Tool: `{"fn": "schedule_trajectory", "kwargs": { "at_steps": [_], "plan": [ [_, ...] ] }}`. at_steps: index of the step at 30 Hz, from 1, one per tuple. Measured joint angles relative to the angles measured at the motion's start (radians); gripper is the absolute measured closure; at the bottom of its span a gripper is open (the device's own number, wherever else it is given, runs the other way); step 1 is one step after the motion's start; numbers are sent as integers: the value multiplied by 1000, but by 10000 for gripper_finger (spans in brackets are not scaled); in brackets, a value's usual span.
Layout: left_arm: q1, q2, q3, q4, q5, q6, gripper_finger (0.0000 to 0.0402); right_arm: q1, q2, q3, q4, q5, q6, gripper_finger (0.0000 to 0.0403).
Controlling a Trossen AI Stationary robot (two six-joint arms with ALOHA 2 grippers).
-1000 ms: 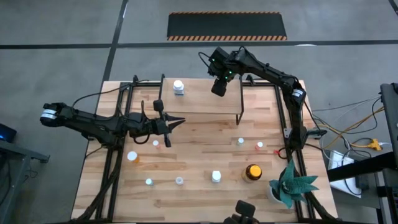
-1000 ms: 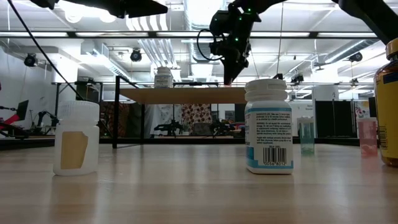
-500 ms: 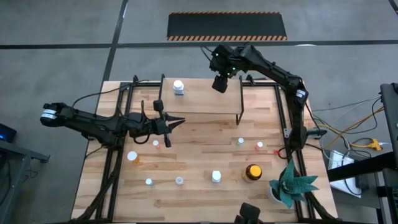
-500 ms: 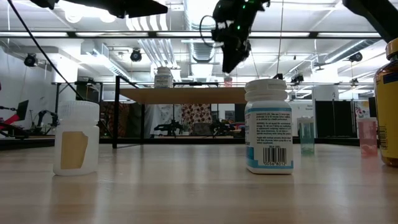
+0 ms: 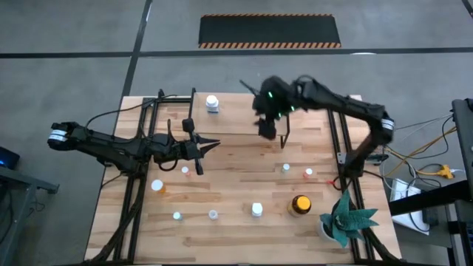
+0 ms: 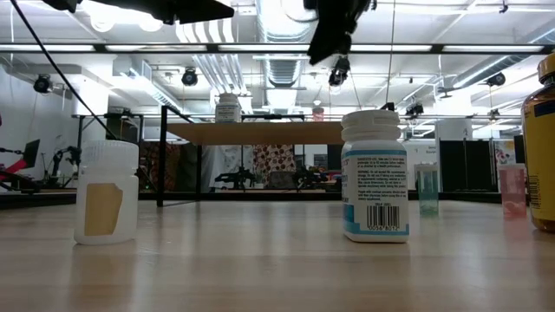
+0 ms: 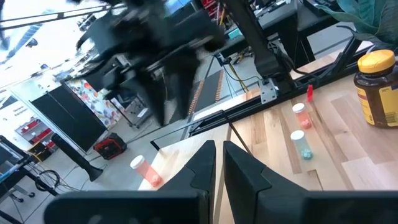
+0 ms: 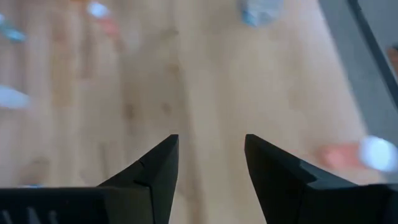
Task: Pick and place medicine bottles onto shelf by color
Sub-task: Put the white pill bottle on the shelf
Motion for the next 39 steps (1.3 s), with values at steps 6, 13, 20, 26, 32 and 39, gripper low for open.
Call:
{"fn": "schedule_trajectory", "kwargs": {
  "at_steps": [6,13,20,26,32,39],
  "plan": [
    [0,0,-1,30,7,-2,388,180,-200,-421,430,45,58,229],
    [-1,5,0,62,29,-41,388,365,-332,-855,939,88,32,229],
    [-17,5,-7,85,122,-189,388,423,-485,-1101,1181,125,-69,229],
    [-66,39,-6,109,133,-360,388,420,-613,-1272,1388,98,-140,229],
    [-115,102,9,103,133,-628,388,420,-683,-1349,1448,98,-179,229],
    [-141,127,74,-68,133,-941,388,420,-736,-1393,1446,98,-180,229]
  ]
}}
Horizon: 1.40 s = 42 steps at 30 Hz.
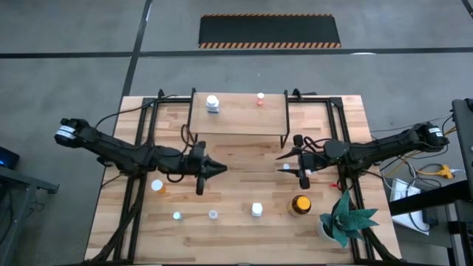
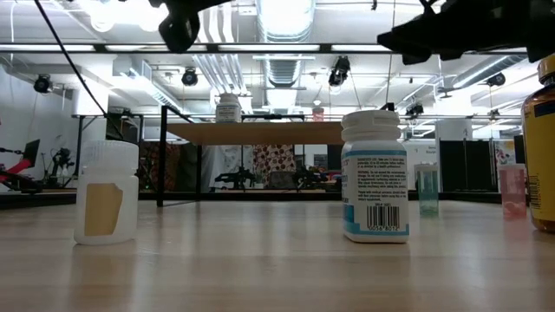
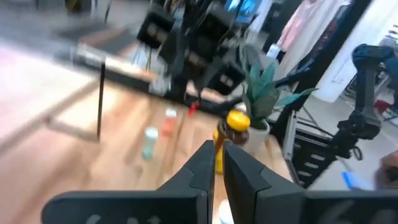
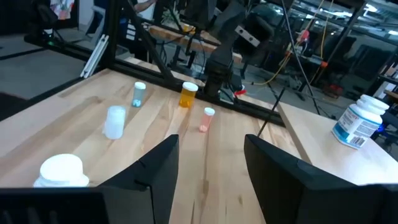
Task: Pick and place medicine bottles onto shelf by color
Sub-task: Put the white pill bottle on the shelf
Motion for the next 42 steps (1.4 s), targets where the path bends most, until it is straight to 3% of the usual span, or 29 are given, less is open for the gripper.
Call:
{"fn": "schedule_trajectory", "kwargs": {
  "at_steps": [6,11,18,24,27,32,38,42],
  "plan": [
    [-11,37,137,-316,-7,-254,389,0,-18,-18,-5,0,0,229],
    [-37,167,335,-645,6,-366,389,0,-17,-19,-9,0,-5,229],
    [-111,407,638,-1048,98,-161,389,0,-17,-19,-20,0,-7,229],
    [-180,566,777,-1155,131,-179,383,0,-17,-19,-28,0,-7,229],
    [-202,619,800,-1156,207,-197,358,0,-17,-19,-28,0,-7,229],
    [-225,674,803,-1175,264,-280,282,0,-17,-19,-27,0,9,229],
    [-251,715,799,-1265,223,-286,186,0,-18,-19,-23,0,28,229],
    [-259,732,785,-1271,206,-266,151,0,-18,-19,-23,-1,45,229]
  ]
}}
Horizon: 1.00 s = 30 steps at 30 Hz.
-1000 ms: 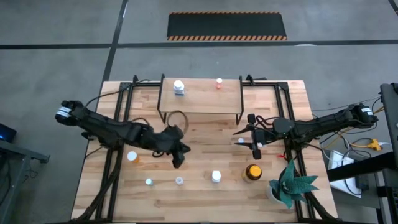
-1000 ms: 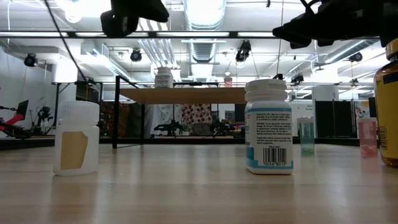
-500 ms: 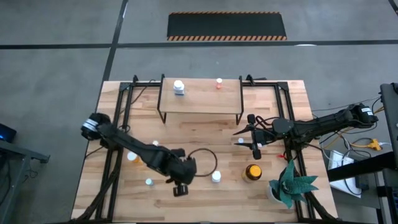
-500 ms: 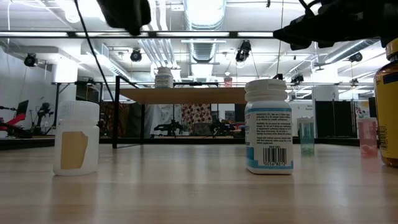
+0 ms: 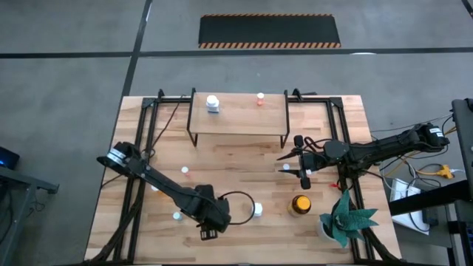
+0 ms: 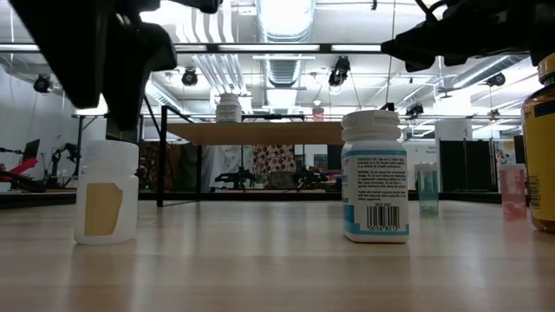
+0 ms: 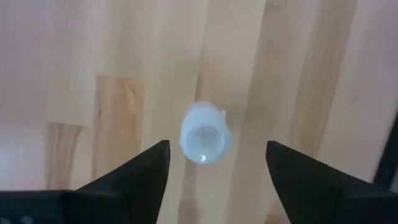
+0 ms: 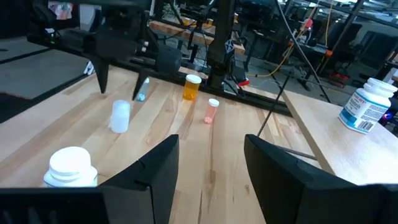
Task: Pick and place medicine bottles onto shelf by color
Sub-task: Put the white pill bottle on the shelf
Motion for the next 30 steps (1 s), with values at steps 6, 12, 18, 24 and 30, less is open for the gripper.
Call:
{"fn": "schedule_trajectory", "kwargs": {
  "at_steps": [6,12,18,24,30],
  "plan": [
    [2,20,-36,8,-27,4,146,0,0,0,-1,0,0,229],
    [0,32,-62,56,-36,21,146,0,1,0,0,0,-1,229],
    [1,42,-63,108,-52,38,154,0,1,0,-2,0,-1,229],
    [1,42,-62,108,-49,41,211,0,1,0,2,1,-1,229],
    [2,42,-51,108,-38,77,293,0,1,0,3,1,-3,229]
  ]
}}
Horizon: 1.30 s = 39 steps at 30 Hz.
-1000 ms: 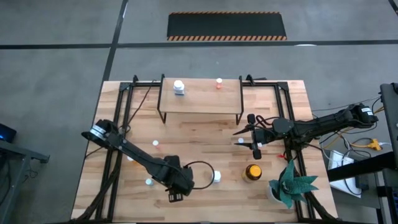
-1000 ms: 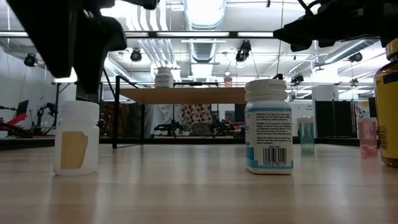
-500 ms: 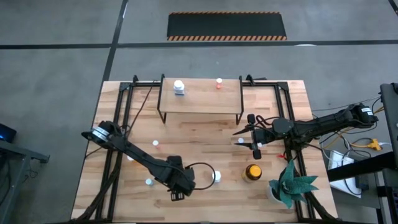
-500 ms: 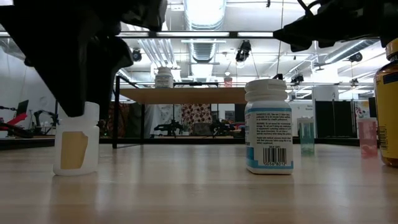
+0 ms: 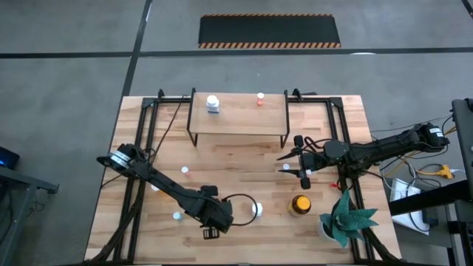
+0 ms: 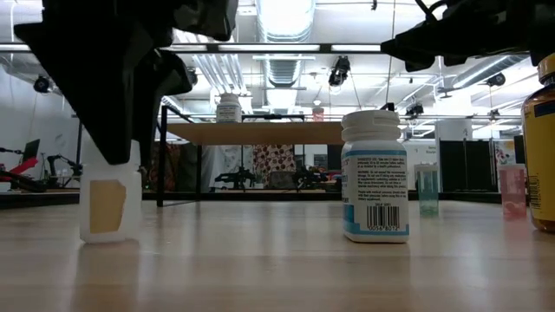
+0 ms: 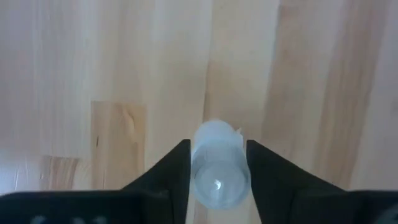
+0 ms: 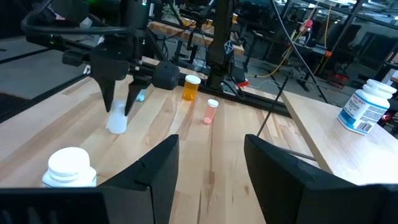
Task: Pick and place medicine bottles onto shelf by color
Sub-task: Put the white pill bottle on the shelf
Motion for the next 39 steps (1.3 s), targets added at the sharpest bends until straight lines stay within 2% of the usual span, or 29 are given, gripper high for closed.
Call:
{"fn": "schedule_trajectory", "kwargs": {
  "at_steps": [10,15,20,31,39],
  "plan": [
    [30,0,86,-67,74,16,294,0,0,0,-1,0,1,229],
    [71,0,193,-173,101,65,294,0,0,0,-2,1,3,229],
    [135,0,323,-293,100,187,294,0,-1,0,-3,1,0,229],
    [385,0,568,-479,70,496,294,0,-11,0,-8,7,-7,229],
    [598,-1,635,-503,40,690,294,0,-18,0,-28,9,-7,229]
  ]
}}
